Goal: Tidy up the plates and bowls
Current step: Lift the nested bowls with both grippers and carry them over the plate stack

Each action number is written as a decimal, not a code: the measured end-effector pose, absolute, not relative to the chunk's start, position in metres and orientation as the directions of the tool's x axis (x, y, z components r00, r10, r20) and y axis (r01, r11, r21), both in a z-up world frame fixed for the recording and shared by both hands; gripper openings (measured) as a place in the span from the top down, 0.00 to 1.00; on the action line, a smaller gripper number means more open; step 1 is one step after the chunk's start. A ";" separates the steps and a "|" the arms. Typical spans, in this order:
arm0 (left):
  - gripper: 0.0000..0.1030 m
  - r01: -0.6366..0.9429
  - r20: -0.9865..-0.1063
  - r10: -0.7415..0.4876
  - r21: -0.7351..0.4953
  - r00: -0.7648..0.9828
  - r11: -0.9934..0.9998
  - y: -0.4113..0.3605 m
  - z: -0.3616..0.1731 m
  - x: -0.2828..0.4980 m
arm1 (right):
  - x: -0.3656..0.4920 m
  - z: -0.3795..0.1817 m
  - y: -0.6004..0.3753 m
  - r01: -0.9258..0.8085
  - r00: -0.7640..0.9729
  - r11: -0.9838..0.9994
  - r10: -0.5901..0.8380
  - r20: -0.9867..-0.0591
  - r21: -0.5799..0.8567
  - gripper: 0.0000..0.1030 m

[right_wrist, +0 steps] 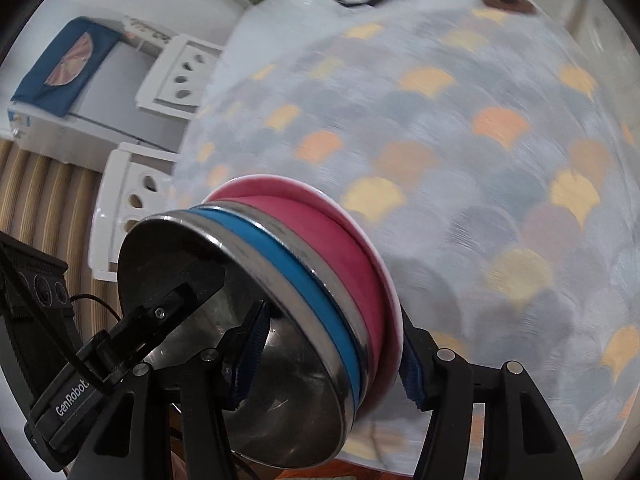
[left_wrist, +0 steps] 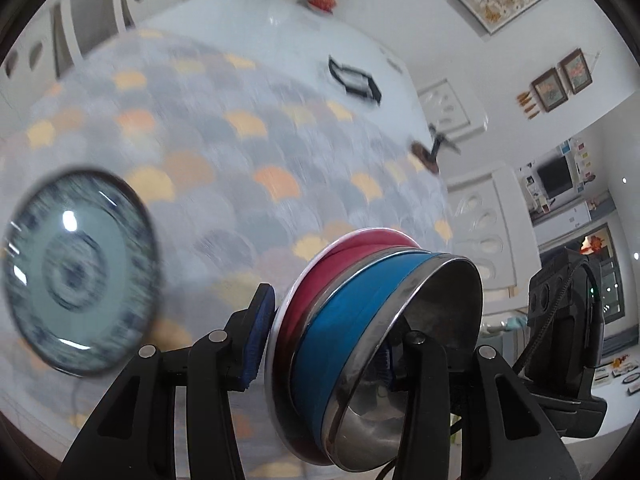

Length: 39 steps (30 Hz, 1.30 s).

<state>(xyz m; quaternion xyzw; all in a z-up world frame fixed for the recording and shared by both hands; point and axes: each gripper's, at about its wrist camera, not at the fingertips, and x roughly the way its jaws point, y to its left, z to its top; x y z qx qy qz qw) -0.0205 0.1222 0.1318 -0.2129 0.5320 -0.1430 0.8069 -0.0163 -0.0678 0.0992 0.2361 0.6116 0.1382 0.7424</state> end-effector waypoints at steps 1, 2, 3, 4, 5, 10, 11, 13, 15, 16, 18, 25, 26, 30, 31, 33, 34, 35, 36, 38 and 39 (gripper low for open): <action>0.61 0.002 -0.797 -0.450 -0.491 0.403 0.871 0.132 0.140 -0.018 | -0.012 0.107 -0.056 0.071 0.218 0.851 0.497 -0.840 0.521 0.44; 0.61 -0.009 -0.800 -0.436 -0.482 0.412 0.876 0.147 0.149 -0.015 | -0.008 0.114 -0.044 0.058 0.223 0.851 0.499 -0.837 0.522 0.44; 0.61 -0.018 -0.803 -0.428 -0.477 0.414 0.879 0.156 0.154 -0.013 | -0.005 0.119 -0.036 0.049 0.226 0.851 0.501 -0.835 0.523 0.44; 0.61 -0.031 -0.809 -0.416 -0.470 0.414 0.882 0.170 0.161 -0.010 | -0.001 0.124 -0.024 0.039 0.227 0.850 0.505 -0.833 0.525 0.44; 0.61 -0.039 -0.812 -0.406 -0.463 0.419 0.885 0.180 0.164 -0.008 | 0.004 0.128 -0.007 0.027 0.224 0.848 0.511 -0.830 0.529 0.44; 0.61 -0.089 -0.822 -0.362 -0.441 0.439 0.893 0.234 0.166 -0.005 | 0.022 0.127 0.051 -0.019 0.175 0.839 0.538 -0.825 0.544 0.44; 0.61 -0.102 -0.825 -0.356 -0.439 0.438 0.893 0.248 0.162 -0.004 | 0.025 0.122 0.065 -0.026 0.162 0.839 0.541 -0.826 0.544 0.44; 0.61 -0.120 -0.831 -0.352 -0.440 0.431 0.890 0.265 0.154 -0.004 | 0.027 0.113 0.085 -0.034 0.139 0.840 0.540 -0.830 0.541 0.44; 0.61 -0.139 -0.838 -0.353 -0.442 0.416 0.886 0.281 0.143 -0.004 | 0.027 0.104 0.097 -0.032 0.115 0.843 0.537 -0.836 0.537 0.44; 0.61 -0.147 -0.842 -0.355 -0.444 0.407 0.884 0.288 0.138 -0.002 | 0.028 0.099 0.105 -0.028 0.102 0.845 0.534 -0.839 0.534 0.44; 0.61 -0.158 -0.849 -0.361 -0.447 0.387 0.881 0.299 0.127 0.000 | 0.026 0.090 0.116 -0.017 0.078 0.849 0.528 -0.846 0.529 0.44; 0.61 -0.159 -0.858 -0.401 -0.466 0.320 0.870 0.319 0.101 0.008 | 0.029 0.067 0.137 0.032 0.023 0.871 0.489 -0.872 0.490 0.44; 0.61 -0.157 -0.859 -0.409 -0.470 0.309 0.869 0.320 0.095 0.009 | 0.029 0.064 0.137 0.040 0.017 0.875 0.482 -0.876 0.482 0.44; 0.61 -0.145 -0.861 -0.431 -0.480 0.271 0.865 0.319 0.084 0.012 | 0.031 0.055 0.137 0.063 0.005 0.888 0.455 -0.890 0.455 0.44; 0.61 -0.145 -0.861 -0.434 -0.480 0.264 0.865 0.320 0.082 0.013 | 0.031 0.053 0.137 0.069 0.001 0.889 0.453 -0.892 0.452 0.44; 0.61 -0.142 -0.862 -0.432 -0.478 0.264 0.867 0.320 0.081 0.014 | 0.032 0.051 0.136 0.073 -0.002 0.889 0.454 -0.891 0.453 0.44; 0.61 -0.141 -0.863 -0.431 -0.476 0.264 0.868 0.320 0.081 0.015 | 0.034 0.050 0.137 0.074 -0.003 0.889 0.454 -0.891 0.453 0.44; 0.61 -0.140 -0.863 -0.430 -0.476 0.265 0.868 0.321 0.081 0.016 | 0.035 0.050 0.137 0.075 -0.003 0.889 0.454 -0.891 0.452 0.44; 0.61 -0.142 -0.864 -0.429 -0.475 0.263 0.869 0.322 0.081 0.017 | 0.036 0.050 0.138 0.075 -0.004 0.889 0.454 -0.891 0.452 0.44; 0.61 -0.147 -0.865 -0.430 -0.475 0.258 0.868 0.324 0.079 0.019 | 0.037 0.050 0.138 0.076 -0.005 0.888 0.455 -0.890 0.454 0.44; 0.61 -0.150 -0.866 -0.430 -0.475 0.256 0.867 0.325 0.078 0.019 | 0.037 0.050 0.137 0.078 -0.004 0.887 0.458 -0.889 0.456 0.44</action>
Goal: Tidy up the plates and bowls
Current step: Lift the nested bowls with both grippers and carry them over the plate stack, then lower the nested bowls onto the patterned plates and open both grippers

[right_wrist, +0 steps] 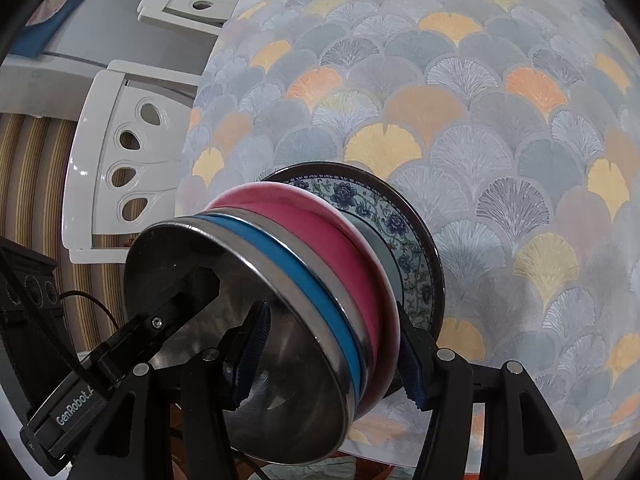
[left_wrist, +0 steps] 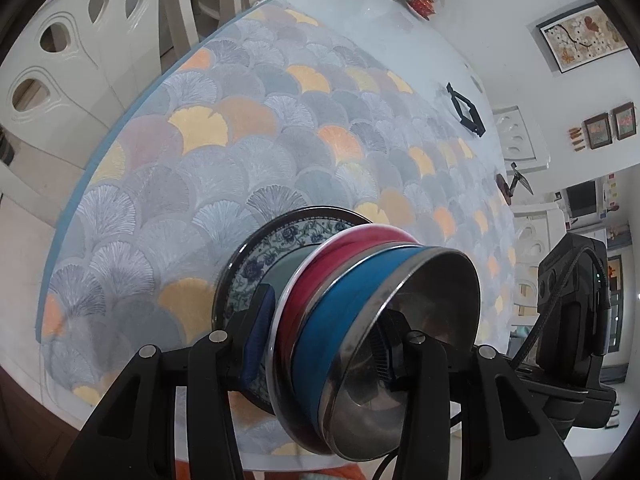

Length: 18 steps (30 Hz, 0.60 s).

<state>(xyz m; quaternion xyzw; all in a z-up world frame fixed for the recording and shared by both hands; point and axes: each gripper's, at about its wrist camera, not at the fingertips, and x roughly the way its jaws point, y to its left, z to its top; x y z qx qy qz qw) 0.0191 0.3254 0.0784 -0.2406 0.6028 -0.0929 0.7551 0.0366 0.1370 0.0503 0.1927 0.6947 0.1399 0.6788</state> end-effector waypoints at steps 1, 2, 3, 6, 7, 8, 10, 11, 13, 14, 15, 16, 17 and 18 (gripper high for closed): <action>0.61 -0.154 -0.866 -0.430 -0.475 0.255 0.866 0.327 0.077 0.019 | 0.037 0.050 0.137 0.079 -0.003 0.885 0.460 -0.888 0.458 0.44; 0.61 -0.156 -0.866 -0.431 -0.476 0.254 0.866 0.328 0.077 0.020 | 0.037 0.051 0.137 0.081 0.000 0.884 0.463 -0.887 0.461 0.44; 0.61 -0.155 -0.864 -0.433 -0.479 0.256 0.864 0.329 0.077 0.020 | 0.037 0.051 0.137 0.083 0.004 0.882 0.465 -0.885 0.464 0.44; 0.61 -0.148 -0.859 -0.438 -0.485 0.265 0.862 0.332 0.079 0.019 | 0.038 0.053 0.134 0.090 0.018 0.876 0.474 -0.881 0.473 0.44; 0.61 -0.147 -0.857 -0.439 -0.487 0.269 0.861 0.333 0.080 0.018 | 0.038 0.054 0.134 0.091 0.022 0.875 0.476 -0.879 0.476 0.44; 0.61 -0.145 -0.855 -0.441 -0.490 0.273 0.860 0.334 0.081 0.019 | 0.038 0.055 0.133 0.092 0.029 0.872 0.481 -0.876 0.481 0.44; 0.61 -0.139 -0.852 -0.442 -0.491 0.279 0.860 0.335 0.083 0.019 | 0.037 0.058 0.132 0.092 0.038 0.868 0.486 -0.873 0.487 0.44; 0.61 -0.135 -0.852 -0.442 -0.491 0.282 0.860 0.335 0.084 0.019 | 0.037 0.059 0.131 0.091 0.043 0.867 0.488 -0.872 0.490 0.44; 0.61 -0.126 -0.852 -0.439 -0.488 0.285 0.864 0.335 0.086 0.019 | 0.035 0.061 0.129 0.091 0.052 0.865 0.490 -0.870 0.493 0.44; 0.61 -0.122 -0.853 -0.436 -0.484 0.287 0.866 0.335 0.087 0.019 | 0.035 0.063 0.128 0.090 0.059 0.865 0.491 -0.869 0.494 0.44; 0.61 -0.118 -0.853 -0.432 -0.481 0.292 0.869 0.335 0.089 0.019 | 0.034 0.066 0.127 0.089 0.066 0.864 0.491 -0.869 0.495 0.44; 0.61 -0.112 -0.852 -0.429 -0.478 0.299 0.871 0.335 0.091 0.018 | 0.033 0.070 0.126 0.085 0.081 0.866 0.488 -0.869 0.494 0.43; 0.61 -0.100 -0.848 -0.430 -0.479 0.311 0.872 0.335 0.095 0.017 | 0.032 0.074 0.125 0.077 0.099 0.870 0.479 -0.872 0.487 0.42; 0.61 -0.089 -0.843 -0.432 -0.480 0.320 0.873 0.335 0.098 0.018 | 0.031 0.078 0.125 0.071 0.112 0.875 0.470 -0.875 0.479 0.42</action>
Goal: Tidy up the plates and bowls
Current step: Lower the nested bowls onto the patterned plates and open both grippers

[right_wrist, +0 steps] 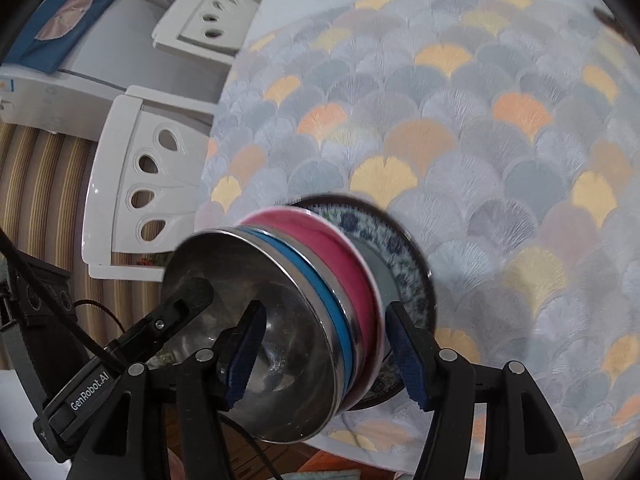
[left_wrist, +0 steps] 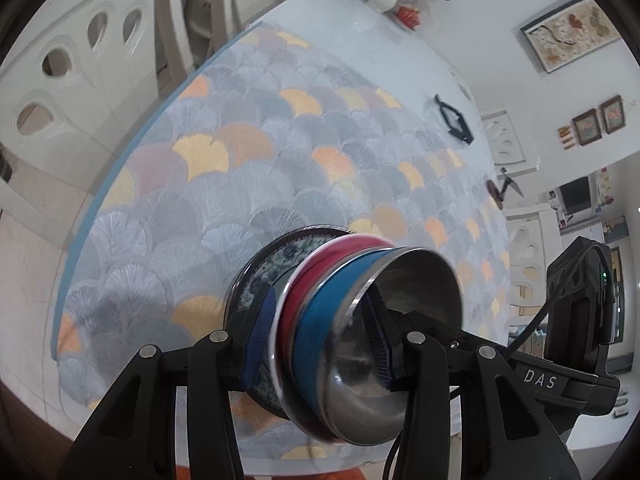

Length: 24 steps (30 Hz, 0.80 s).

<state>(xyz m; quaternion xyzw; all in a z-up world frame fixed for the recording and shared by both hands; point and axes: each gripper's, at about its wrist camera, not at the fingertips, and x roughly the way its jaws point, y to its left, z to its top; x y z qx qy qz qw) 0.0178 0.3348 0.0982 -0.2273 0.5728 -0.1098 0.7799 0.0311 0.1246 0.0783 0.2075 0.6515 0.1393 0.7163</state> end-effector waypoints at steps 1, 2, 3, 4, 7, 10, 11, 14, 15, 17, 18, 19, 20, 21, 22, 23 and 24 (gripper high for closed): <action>0.61 -0.072 -0.839 -0.431 -0.478 0.333 0.875 0.335 0.103 0.017 | 0.030 0.085 0.124 0.058 0.136 0.882 0.456 -0.879 0.467 0.41; 0.61 -0.058 -0.837 -0.427 -0.473 0.342 0.879 0.334 0.107 0.017 | 0.029 0.091 0.124 0.047 0.157 0.887 0.447 -0.880 0.459 0.41; 0.61 -0.044 -0.836 -0.419 -0.462 0.354 0.886 0.333 0.112 0.017 | 0.028 0.098 0.123 0.037 0.183 0.893 0.435 -0.881 0.449 0.40; 0.61 -0.030 -0.836 -0.407 -0.448 0.368 0.894 0.333 0.117 0.017 | 0.028 0.102 0.122 0.034 0.199 0.896 0.427 -0.882 0.442 0.39; 0.61 0.017 -0.827 -0.368 -0.399 0.426 0.917 0.332 0.138 0.012 | 0.020 0.123 0.119 0.038 0.271 0.909 0.390 -0.880 0.415 0.39; 0.58 0.053 -0.808 -0.328 -0.348 0.489 0.936 0.331 0.161 0.005 | 0.006 0.145 0.118 0.041 0.346 0.919 0.355 -0.868 0.392 0.37; 0.58 0.071 -0.797 -0.307 -0.318 0.520 0.945 0.330 0.171 0.000 | -0.002 0.155 0.121 0.033 0.383 0.929 0.328 -0.864 0.368 0.35; 0.58 0.094 -0.771 -0.274 -0.270 0.576 0.958 0.329 0.191 -0.011 | -0.026 0.180 0.127 0.036 0.497 0.963 0.214 -0.841 0.267 0.27; 0.58 0.095 -0.761 -0.273 -0.270 0.588 0.958 0.329 0.195 -0.014 | -0.035 0.188 0.130 0.040 0.535 0.972 0.176 -0.827 0.232 0.25; 0.53 0.095 -0.741 -0.283 -0.285 0.609 0.954 0.329 0.203 -0.019 | -0.048 0.199 0.135 0.044 0.575 0.979 0.137 -0.806 0.198 0.23; 0.53 0.097 -0.734 -0.286 -0.290 0.616 0.952 0.328 0.204 -0.021 | -0.052 0.202 0.136 0.049 0.583 0.980 0.126 -0.803 0.190 0.20; 0.53 0.101 -0.726 -0.289 -0.291 0.624 0.951 0.326 0.207 -0.024 | -0.057 0.204 0.136 0.055 0.588 0.982 0.116 -0.800 0.183 0.19; 0.53 0.105 -0.721 -0.283 -0.282 0.632 0.954 0.323 0.209 -0.026 | -0.061 0.205 0.137 0.057 0.587 0.983 0.110 -0.802 0.176 0.19; 0.53 0.102 -0.719 -0.276 -0.276 0.638 0.956 0.320 0.209 -0.028 | -0.064 0.204 0.137 0.056 0.582 0.985 0.102 -0.807 0.165 0.19; 0.53 0.095 -0.716 -0.265 -0.270 0.646 0.958 0.317 0.210 -0.030 | -0.065 0.203 0.137 0.055 0.576 0.987 0.092 -0.812 0.150 0.19; 0.52 0.086 -0.713 -0.259 -0.269 0.652 0.959 0.314 0.211 -0.033 | -0.066 0.201 0.137 0.052 0.565 0.993 0.061 -0.823 0.109 0.19; 0.49 0.079 -0.710 -0.253 -0.269 0.657 0.960 0.311 0.212 -0.036 | -0.067 0.199 0.136 0.055 0.556 0.995 0.034 -0.831 0.077 0.19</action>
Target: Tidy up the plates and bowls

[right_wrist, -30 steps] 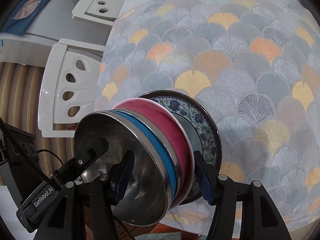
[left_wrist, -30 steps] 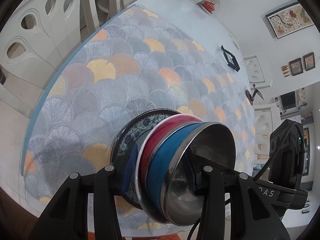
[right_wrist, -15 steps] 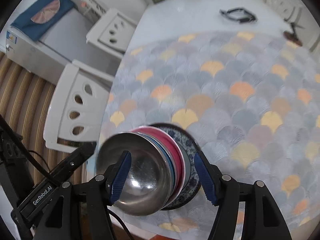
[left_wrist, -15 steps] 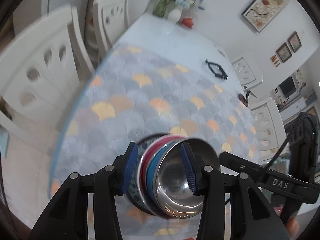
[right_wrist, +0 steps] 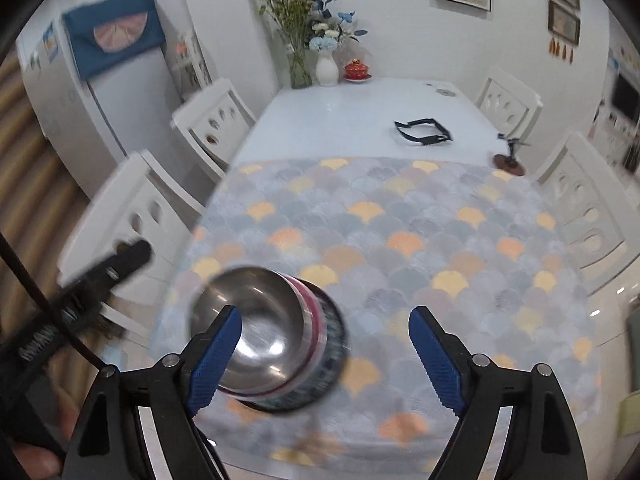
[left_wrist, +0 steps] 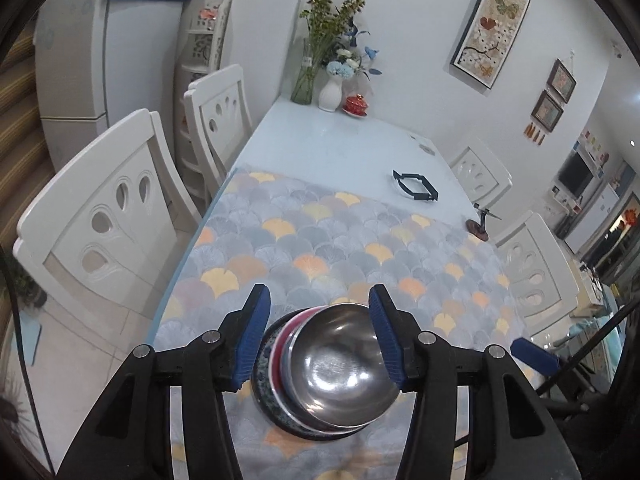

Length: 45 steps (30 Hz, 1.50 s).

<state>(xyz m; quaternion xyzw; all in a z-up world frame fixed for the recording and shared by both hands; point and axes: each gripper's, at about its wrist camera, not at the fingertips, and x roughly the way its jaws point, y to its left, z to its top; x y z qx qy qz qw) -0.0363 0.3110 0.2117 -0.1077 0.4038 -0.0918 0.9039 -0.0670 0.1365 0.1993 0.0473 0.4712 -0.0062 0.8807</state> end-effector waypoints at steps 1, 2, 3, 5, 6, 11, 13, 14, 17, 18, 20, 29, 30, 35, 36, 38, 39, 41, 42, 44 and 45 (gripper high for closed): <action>0.47 0.075 -0.708 -0.248 -0.267 0.661 0.961 0.309 0.211 -0.038 | -0.068 0.198 0.134 0.061 0.547 0.997 0.010 -0.837 0.052 0.19; 0.41 0.067 -0.707 -0.235 -0.258 0.667 0.964 0.306 0.211 -0.041 | -0.067 0.195 0.132 0.062 0.538 0.997 -0.001 -0.843 0.038 0.19; 0.39 0.061 -0.707 -0.221 -0.244 0.672 0.968 0.303 0.212 -0.043 | -0.067 0.193 0.130 0.064 0.532 0.997 -0.006 -0.847 0.033 0.19; 0.39 0.061 -0.713 -0.197 -0.211 0.673 0.976 0.297 0.214 -0.047 | -0.067 0.192 0.122 0.080 0.515 0.996 -0.019 -0.857 0.026 0.19; 0.38 0.062 -0.717 -0.185 -0.195 0.672 0.979 0.295 0.215 -0.048 | -0.069 0.191 0.118 0.086 0.512 0.996 -0.025 -0.859 0.022 0.19; 0.38 0.073 -0.759 -0.143 -0.126 0.635 0.989 0.284 0.209 -0.058 | -0.072 0.190 0.115 0.106 0.506 0.994 -0.069 -0.860 -0.017 0.19; 0.38 0.069 -0.768 -0.144 -0.130 0.625 0.989 0.283 0.204 -0.060 | -0.072 0.187 0.116 0.103 0.500 0.995 -0.066 -0.864 -0.016 0.19; 0.38 0.068 -0.771 -0.148 -0.134 0.620 0.989 0.283 0.202 -0.060 | -0.072 0.186 0.118 0.101 0.497 0.995 -0.065 -0.865 -0.016 0.19; 0.38 0.066 -0.774 -0.150 -0.139 0.615 0.988 0.284 0.199 -0.061 | -0.072 0.181 0.123 0.092 0.487 0.996 -0.063 -0.871 -0.020 0.19; 0.38 0.061 -0.771 -0.141 -0.132 0.621 0.989 0.284 0.200 -0.062 | -0.071 0.179 0.125 0.090 0.484 0.996 -0.061 -0.873 -0.019 0.19; 0.33 0.043 -0.762 -0.111 -0.109 0.638 0.993 0.285 0.200 -0.062 | -0.070 0.178 0.127 0.088 0.482 0.996 -0.058 -0.875 -0.017 0.19; 0.30 0.049 -0.760 -0.105 -0.096 0.642 0.994 0.293 0.190 -0.058 | -0.066 0.174 0.131 0.122 0.464 0.992 -0.066 -0.883 -0.010 0.19; 0.30 0.050 -0.767 -0.110 -0.102 0.632 0.994 0.294 0.187 -0.057 | -0.065 0.174 0.131 0.126 0.462 0.992 -0.069 -0.884 -0.012 0.19; 0.30 0.055 -0.771 -0.090 -0.071 0.630 0.996 0.296 0.184 -0.054 | -0.061 0.170 0.138 0.122 0.453 0.992 -0.071 -0.889 -0.018 0.19; 0.30 0.062 -0.768 -0.098 -0.075 0.633 0.995 0.297 0.184 -0.054 | -0.061 0.169 0.140 0.118 0.450 0.993 -0.072 -0.890 -0.021 0.19; 0.30 0.078 -0.761 -0.115 -0.084 0.639 0.993 0.298 0.183 -0.055 | -0.060 0.167 0.144 0.111 0.445 0.993 -0.075 -0.892 -0.028 0.19; 0.30 0.081 -0.760 -0.114 -0.081 0.640 0.993 0.297 0.183 -0.054 | -0.060 0.165 0.145 0.108 0.443 0.994 -0.076 -0.893 -0.030 0.19; 0.30 0.090 -0.763 -0.117 -0.078 0.636 0.993 0.296 0.181 -0.054 | -0.061 0.163 0.145 0.113 0.438 0.993 -0.077 -0.896 -0.030 0.19; 0.30 0.093 -0.765 -0.117 -0.076 0.633 0.993 0.296 0.181 -0.053 | -0.061 0.162 0.146 0.117 0.435 0.993 -0.078 -0.897 -0.029 0.19; 0.30 0.101 -0.767 -0.115 -0.066 0.632 0.993 0.295 0.180 -0.053 | -0.061 0.159 0.144 0.129 0.427 0.991 -0.076 -0.901 -0.023 0.19; 0.30 0.105 -0.766 -0.116 -0.063 0.632 0.992 0.294 0.181 -0.052 | -0.060 0.158 0.142 0.137 0.423 0.990 -0.075 -0.903 -0.018 0.19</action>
